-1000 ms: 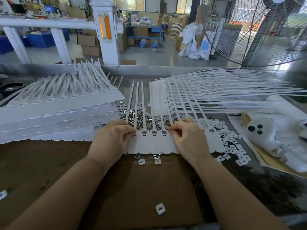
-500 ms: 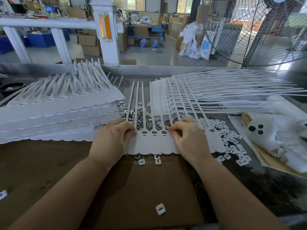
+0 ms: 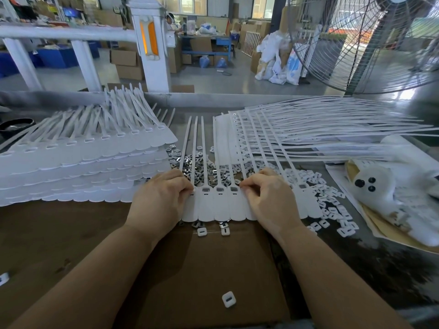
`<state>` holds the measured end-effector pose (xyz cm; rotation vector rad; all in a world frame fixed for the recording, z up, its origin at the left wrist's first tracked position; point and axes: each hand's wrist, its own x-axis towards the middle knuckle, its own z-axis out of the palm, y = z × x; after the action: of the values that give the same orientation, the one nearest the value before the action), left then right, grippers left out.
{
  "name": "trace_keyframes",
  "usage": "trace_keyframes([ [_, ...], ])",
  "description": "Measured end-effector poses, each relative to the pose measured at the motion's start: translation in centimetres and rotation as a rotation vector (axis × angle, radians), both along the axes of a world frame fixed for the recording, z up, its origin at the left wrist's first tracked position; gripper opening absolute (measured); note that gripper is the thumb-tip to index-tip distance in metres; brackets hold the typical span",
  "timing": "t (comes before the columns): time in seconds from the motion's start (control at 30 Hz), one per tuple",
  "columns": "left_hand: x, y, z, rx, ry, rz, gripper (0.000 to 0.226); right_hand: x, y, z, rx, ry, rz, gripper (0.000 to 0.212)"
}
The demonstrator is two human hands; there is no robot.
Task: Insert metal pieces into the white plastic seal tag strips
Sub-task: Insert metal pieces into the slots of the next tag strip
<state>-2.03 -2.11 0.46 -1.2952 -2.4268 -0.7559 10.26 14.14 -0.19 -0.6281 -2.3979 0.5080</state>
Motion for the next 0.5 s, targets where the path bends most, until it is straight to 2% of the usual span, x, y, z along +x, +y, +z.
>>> trace_keyframes([
  [0.5,0.34,0.07,0.13,0.002,0.005,0.01,0.012,-0.02,-0.33,-0.02,-0.015,-0.015,-0.033,0.015],
])
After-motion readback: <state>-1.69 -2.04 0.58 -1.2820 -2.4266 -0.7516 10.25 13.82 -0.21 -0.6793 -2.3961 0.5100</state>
